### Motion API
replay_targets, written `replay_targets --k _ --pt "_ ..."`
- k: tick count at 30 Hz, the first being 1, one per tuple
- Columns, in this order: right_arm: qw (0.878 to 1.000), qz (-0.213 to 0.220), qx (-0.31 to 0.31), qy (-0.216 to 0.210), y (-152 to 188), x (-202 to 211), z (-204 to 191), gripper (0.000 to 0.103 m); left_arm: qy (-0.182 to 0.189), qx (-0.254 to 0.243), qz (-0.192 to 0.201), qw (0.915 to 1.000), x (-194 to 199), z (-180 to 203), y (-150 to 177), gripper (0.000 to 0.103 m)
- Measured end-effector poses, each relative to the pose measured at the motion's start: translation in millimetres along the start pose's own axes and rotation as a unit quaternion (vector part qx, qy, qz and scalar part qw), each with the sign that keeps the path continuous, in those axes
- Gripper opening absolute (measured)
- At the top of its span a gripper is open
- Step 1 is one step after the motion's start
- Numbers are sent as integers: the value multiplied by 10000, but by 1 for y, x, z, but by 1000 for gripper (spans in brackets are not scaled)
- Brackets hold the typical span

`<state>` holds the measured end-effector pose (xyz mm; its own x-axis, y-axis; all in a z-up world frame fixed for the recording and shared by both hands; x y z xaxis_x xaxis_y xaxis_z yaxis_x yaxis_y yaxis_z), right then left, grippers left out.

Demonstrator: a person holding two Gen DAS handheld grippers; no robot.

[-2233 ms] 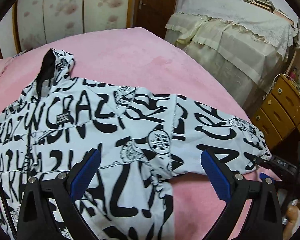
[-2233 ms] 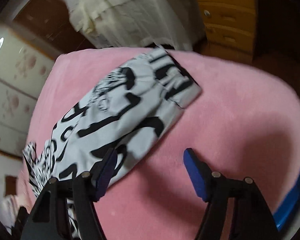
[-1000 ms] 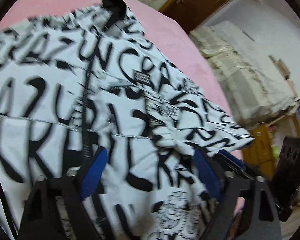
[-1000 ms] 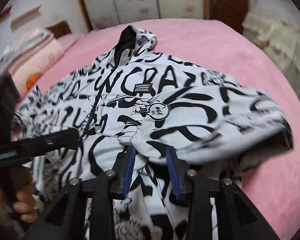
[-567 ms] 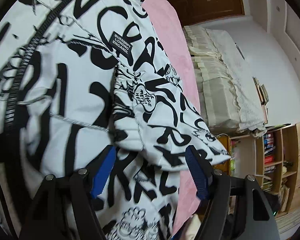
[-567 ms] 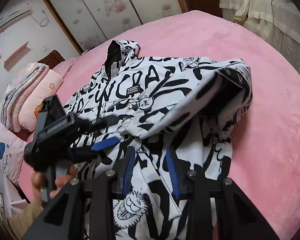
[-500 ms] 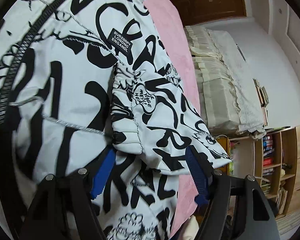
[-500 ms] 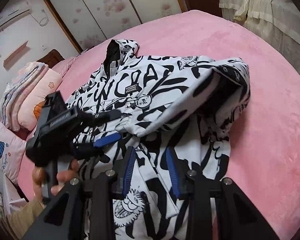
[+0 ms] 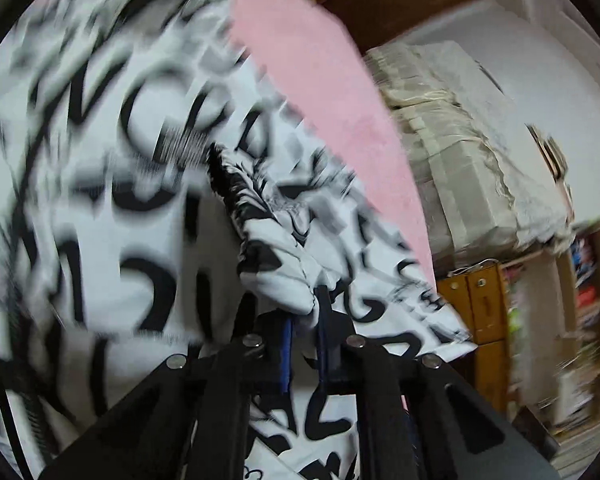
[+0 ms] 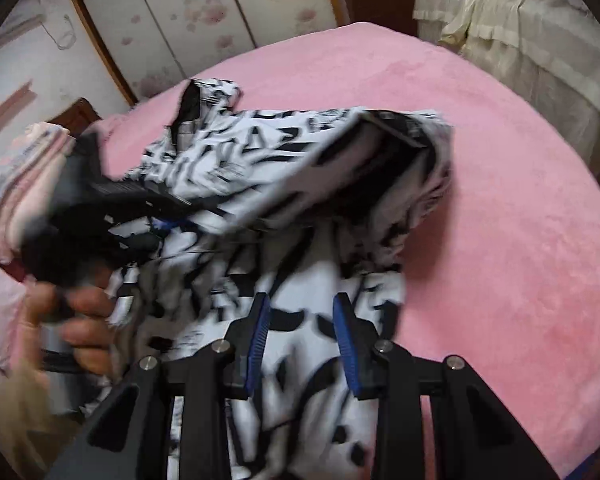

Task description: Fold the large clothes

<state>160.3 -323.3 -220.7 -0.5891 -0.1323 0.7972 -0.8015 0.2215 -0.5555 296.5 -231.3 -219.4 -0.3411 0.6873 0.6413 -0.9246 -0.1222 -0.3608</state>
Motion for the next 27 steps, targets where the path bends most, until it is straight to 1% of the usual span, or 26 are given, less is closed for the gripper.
replay_targets --k 1,2,6,8,10,11,12,13,14,16,18,19,20,21,22,23,24,27 --pt "9999 24 -17 110 -3 -3 7 41 -59 -258 169 9995 11 14 -12 8" --pt "9997 73 -69 227 -8 -6 15 43 -99 -471 293 9984 20 25 -22 8" --pt "9979 135 -146 610 -34 -26 28 44 -189 -1026 625 9926 51 58 -54 8" --pt "9967 164 -112 787 -46 -36 27 43 -314 -1218 809 9888 65 67 -69 8" --pt "9913 146 -143 1298 -57 -46 36 43 -459 -1332 1032 9846 82 65 -81 8" --pt "9899 166 -185 1395 -61 -48 39 43 -563 -1385 1151 9820 91 60 -87 8" --pt "9897 201 -230 1397 -64 -50 40 39 -691 -1407 1274 9794 103 50 -90 8" --pt "9900 259 -226 1371 -66 -50 40 26 -801 -1394 1360 9776 110 40 -92 8" --pt "9903 278 -131 1352 -67 -50 38 24 -867 -1365 1384 9771 112 33 -93 7" --pt "9909 277 207 1298 -67 -52 29 24 -1062 -1181 1330 9783 114 -2 -86 8" --pt "9904 185 500 1277 -62 -56 21 25 -1484 -965 1207 9768 109 -49 -68 8" --pt "9900 109 582 1279 -59 -58 18 27 -1626 -915 1165 9755 107 -65 -61 8" --pt "9894 -12 682 1279 -54 -62 16 34 -1884 -793 1068 9730 101 -93 -47 8" --pt "9888 -180 789 1253 -48 -68 12 37 -2034 -656 946 9723 95 -113 -34 8" --pt "9882 -244 838 1258 -44 -71 10 45 -2106 -552 851 9723 91 -127 -26 8" --pt "9875 -288 867 1281 -42 -72 9 50 -2173 -387 695 9729 83 -148 -12 9" --pt "9870 -348 903 1281 -38 -74 8 50 -2159 -282 578 9743 78 -160 -3 9" --pt "9862 -476 1032 1203 -27 -72 1 53 -1944 -193 458 9797 78 -169 8 13"
Point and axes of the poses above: each gripper's, at about its wrist camera, not at the fingertips, and x roughly against the way its jaws point, z to its right, y to its underside, the point moved 10 cm from there along -x, roughly the way its jaws point, and after that the axes turned 1 degree about -x, right-handed, at the moved point
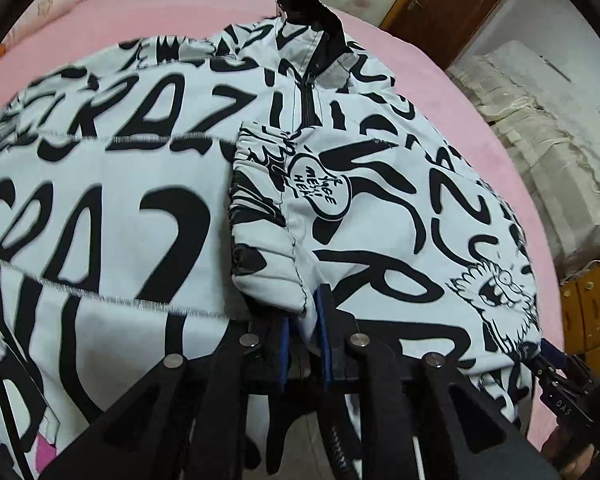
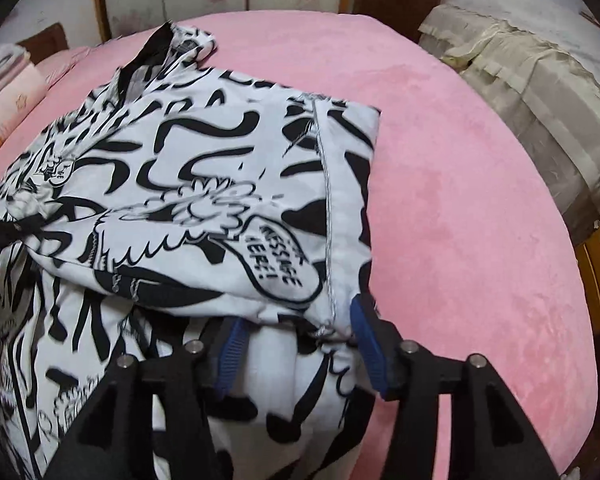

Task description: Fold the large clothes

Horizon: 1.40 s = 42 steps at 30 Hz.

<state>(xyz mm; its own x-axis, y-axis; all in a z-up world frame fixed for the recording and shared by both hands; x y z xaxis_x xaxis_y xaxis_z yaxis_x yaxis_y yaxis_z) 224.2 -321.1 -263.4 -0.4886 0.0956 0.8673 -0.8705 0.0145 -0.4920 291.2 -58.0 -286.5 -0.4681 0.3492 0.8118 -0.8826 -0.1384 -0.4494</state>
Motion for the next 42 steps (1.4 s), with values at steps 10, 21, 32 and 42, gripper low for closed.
replay_targets --k 10,21,32,42 --pt "9853 -128 -347 -1669 -4 62 1 59 368 -494 94 9981 42 -8 -38 71" --pt "9788 -294 -1500 -1365 -103 -43 64 66 312 -377 -420 9979 -28 -1 -76 19" --pt "9953 -402 -860 -202 -109 -108 56 49 -629 -676 -236 9954 -31 -23 -66 16" --pt "9988 379 -128 -291 -105 -4 -10 51 -691 -1267 496 9883 42 46 -72 92"
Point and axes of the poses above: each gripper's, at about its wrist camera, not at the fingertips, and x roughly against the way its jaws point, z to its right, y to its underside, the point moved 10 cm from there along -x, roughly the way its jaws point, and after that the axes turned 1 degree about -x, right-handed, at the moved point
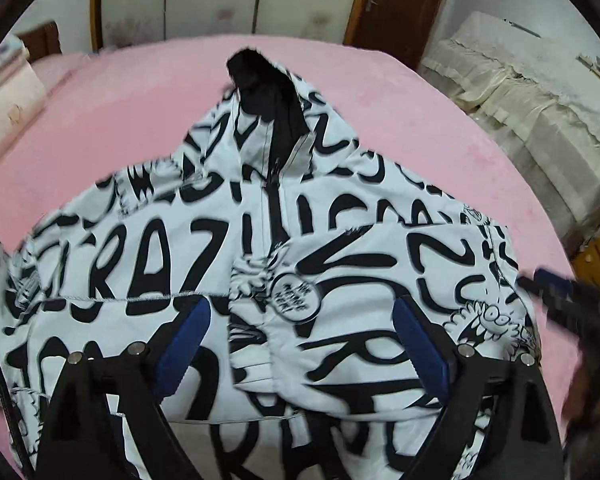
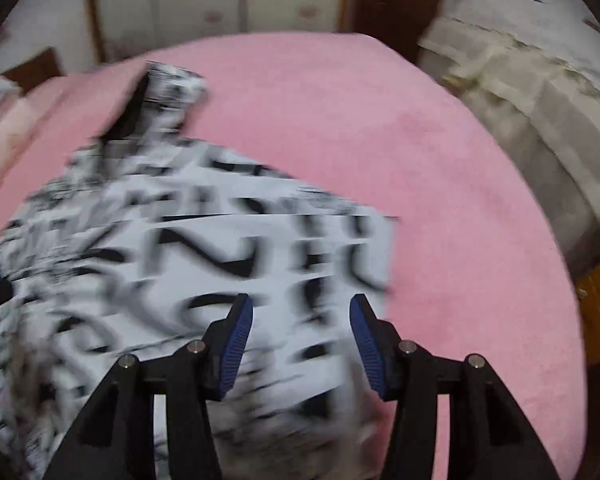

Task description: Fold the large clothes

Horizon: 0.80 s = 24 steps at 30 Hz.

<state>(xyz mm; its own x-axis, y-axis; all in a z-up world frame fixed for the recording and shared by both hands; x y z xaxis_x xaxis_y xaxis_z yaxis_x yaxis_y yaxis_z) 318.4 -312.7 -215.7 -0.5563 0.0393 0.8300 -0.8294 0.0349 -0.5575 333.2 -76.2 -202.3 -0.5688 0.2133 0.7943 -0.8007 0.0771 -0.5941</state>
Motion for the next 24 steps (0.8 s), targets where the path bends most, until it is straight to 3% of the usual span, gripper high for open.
replay_targets --k 4,7,10,11,15,18,24 --pt "9984 -128 106 -541 24 11 -54 51 346 4 -115 9993 -18 29 12 87" --pt "9982 -243 273 -483 47 2 -73 50 359 148 -459 9982 -44 32 28 79" --pt "9981 -423 440 -33 69 -13 -54 29 74 191 -694 9974 -57 18 52 77" --pt "9980 -396 460 153 74 -13 -41 24 86 187 -698 9974 -60 17 55 72" --pt "9964 -204 249 778 83 -7 16 23 219 45 -629 9978 -59 10 65 70" --pt "9990 -276 -59 351 88 -8 26 23 64 -56 -604 9981 -59 9 68 70" --pt "9972 -322 -245 633 85 -12 21 26 -51 -116 -621 9980 -52 16 67 70"
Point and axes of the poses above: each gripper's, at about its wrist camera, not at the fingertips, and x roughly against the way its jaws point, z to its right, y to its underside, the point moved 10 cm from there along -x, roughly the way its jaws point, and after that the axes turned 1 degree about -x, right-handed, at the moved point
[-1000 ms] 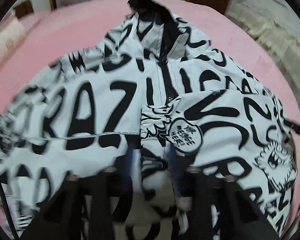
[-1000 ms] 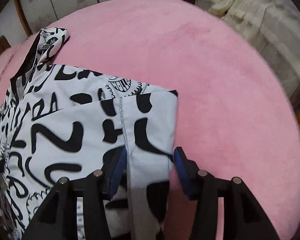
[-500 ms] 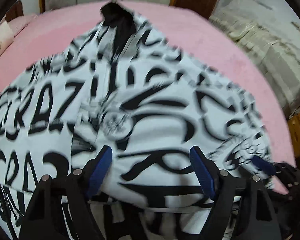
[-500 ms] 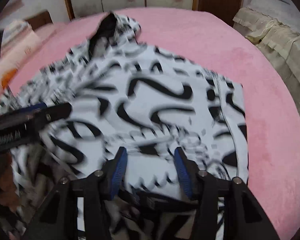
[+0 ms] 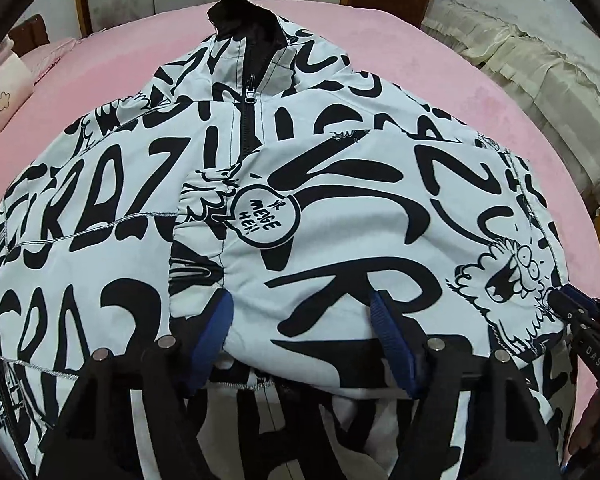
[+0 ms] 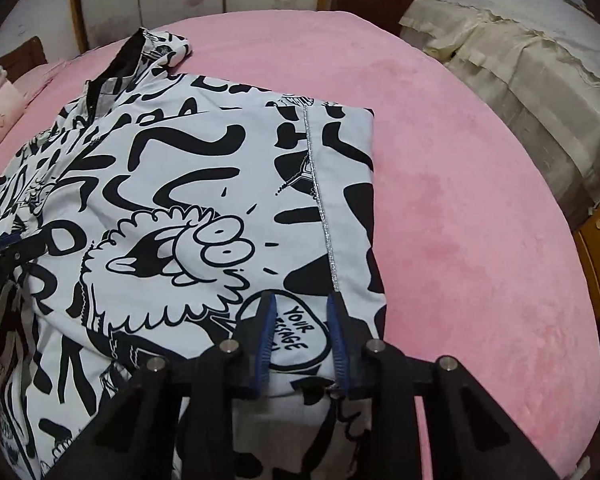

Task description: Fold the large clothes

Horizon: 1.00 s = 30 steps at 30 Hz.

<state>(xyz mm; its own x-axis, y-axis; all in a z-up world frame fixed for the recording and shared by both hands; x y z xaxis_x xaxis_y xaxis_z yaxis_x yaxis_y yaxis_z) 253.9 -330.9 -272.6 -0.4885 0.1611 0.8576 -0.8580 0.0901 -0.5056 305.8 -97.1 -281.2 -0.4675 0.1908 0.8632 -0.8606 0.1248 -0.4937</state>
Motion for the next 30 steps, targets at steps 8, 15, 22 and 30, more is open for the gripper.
replay_targets --k 8,15,22,30 --pt "9983 -89 -398 -407 7 34 -4 26 187 186 -56 9996 40 11 4 83" --pt "9946 14 -594 -849 25 88 -27 27 655 -29 586 9961 120 34 17 83" --pt "9917 179 -396 -1214 43 143 -69 27 1174 94 558 9915 185 35 47 83" --pt "9868 436 147 -1553 50 206 -139 27 978 417 983 9895 269 -43 58 83"
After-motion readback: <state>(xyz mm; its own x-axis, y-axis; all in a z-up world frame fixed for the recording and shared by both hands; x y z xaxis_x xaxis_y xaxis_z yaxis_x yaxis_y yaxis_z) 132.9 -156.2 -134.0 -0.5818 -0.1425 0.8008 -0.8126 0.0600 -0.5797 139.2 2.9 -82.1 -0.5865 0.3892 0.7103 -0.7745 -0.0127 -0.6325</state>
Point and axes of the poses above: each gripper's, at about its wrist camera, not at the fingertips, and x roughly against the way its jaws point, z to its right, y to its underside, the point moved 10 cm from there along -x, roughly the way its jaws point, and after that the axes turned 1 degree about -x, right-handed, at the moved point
